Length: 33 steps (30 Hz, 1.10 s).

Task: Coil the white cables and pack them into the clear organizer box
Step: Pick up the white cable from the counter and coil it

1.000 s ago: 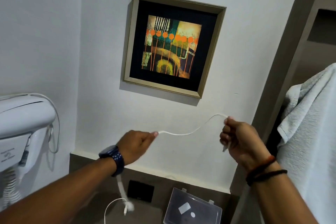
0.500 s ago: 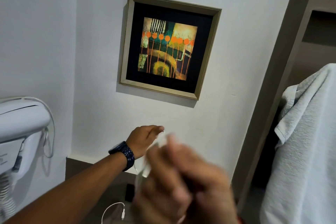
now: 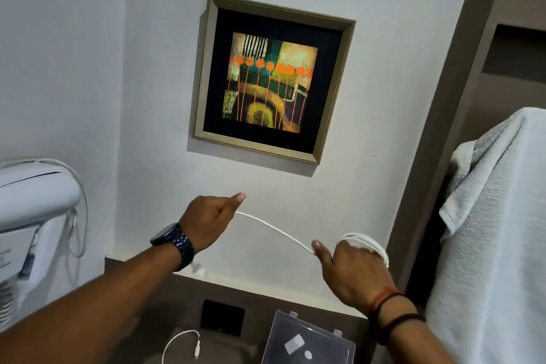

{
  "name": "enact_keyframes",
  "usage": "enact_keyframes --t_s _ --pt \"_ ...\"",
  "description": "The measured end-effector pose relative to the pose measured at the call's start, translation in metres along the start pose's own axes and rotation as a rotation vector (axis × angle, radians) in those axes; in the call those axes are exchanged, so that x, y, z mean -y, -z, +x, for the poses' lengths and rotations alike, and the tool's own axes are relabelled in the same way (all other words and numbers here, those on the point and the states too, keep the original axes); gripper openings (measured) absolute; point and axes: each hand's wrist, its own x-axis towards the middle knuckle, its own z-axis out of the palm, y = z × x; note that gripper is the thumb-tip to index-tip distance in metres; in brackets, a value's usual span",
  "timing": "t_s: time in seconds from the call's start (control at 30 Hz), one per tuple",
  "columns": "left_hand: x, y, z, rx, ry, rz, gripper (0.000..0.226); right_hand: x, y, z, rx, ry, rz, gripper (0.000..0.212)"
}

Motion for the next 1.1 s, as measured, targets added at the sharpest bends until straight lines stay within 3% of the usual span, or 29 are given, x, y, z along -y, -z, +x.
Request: enact_keyframes --t_s 0.07,0.13,0.23,0.3,0.37,0.43,0.47,0.5,0.53,0.6,0.63,0.67,0.73,0.83,0.93,1.0,1.1 --pt "0.000 0.000 0.004 -0.026 0.014 0.013 0.079 0.006 0.003 -0.006 0.321 0.036 0.287 0.071" --pt "0.002 0.003 0.006 -0.049 0.069 0.049 0.078 0.016 0.014 -0.020 0.682 0.161 0.783 0.067" --pt "-0.002 -0.005 -0.004 0.093 0.107 0.036 0.071 0.038 0.040 -0.042 0.973 0.542 1.546 0.049" --pt "-0.014 -0.021 -0.018 0.213 0.088 -0.044 0.078 0.055 0.059 -0.046 0.864 0.781 1.932 0.033" --pt "-0.024 -0.036 -0.027 0.273 0.046 -0.075 0.071 0.065 0.074 -0.035 0.471 0.789 2.168 0.017" --pt "-0.031 -0.040 -0.030 0.296 0.023 -0.079 0.063 0.064 0.078 -0.012 -0.208 0.499 2.036 0.008" --pt "-0.034 -0.037 -0.028 0.290 0.009 -0.086 0.063 0.058 0.076 0.003 -0.555 0.296 1.792 0.008" --pt "-0.039 -0.033 -0.023 0.274 -0.019 -0.093 0.063 0.050 0.072 0.017 -0.787 0.124 1.444 0.009" --pt "-0.044 -0.029 -0.017 0.254 -0.068 -0.094 0.064 0.045 0.065 0.028 -0.831 0.036 1.036 0.016" --pt "-0.053 -0.021 0.000 0.198 -0.192 -0.027 0.067 0.034 0.040 0.040 -0.468 0.028 0.272 0.044" --pt "-0.057 -0.016 0.011 0.165 -0.227 0.018 0.068 0.032 0.032 0.037 -0.250 0.071 0.155 0.056" --pt "-0.060 -0.011 0.021 0.134 -0.240 0.056 0.069 0.032 0.028 0.033 -0.048 0.140 0.263 0.064" --pt "-0.063 -0.002 0.038 0.083 -0.221 0.091 0.067 0.038 0.029 0.023 0.333 0.294 0.724 0.068" --pt "-0.072 -0.002 0.041 0.080 -0.129 -0.107 0.065 0.050 0.049 0.017 0.629 0.502 1.404 0.058" --pt "-0.094 -0.015 0.027 0.104 -0.011 -0.442 0.063 0.059 0.070 0.014 0.582 0.589 1.800 0.048" --pt "-0.106 -0.023 0.016 0.147 0.057 -0.671 0.049 0.058 0.077 0.014 0.496 0.613 1.981 0.046" --pt "-0.117 -0.029 -0.001 0.229 0.102 -0.722 0.028 0.054 0.080 0.018 0.325 0.601 2.157 0.046"
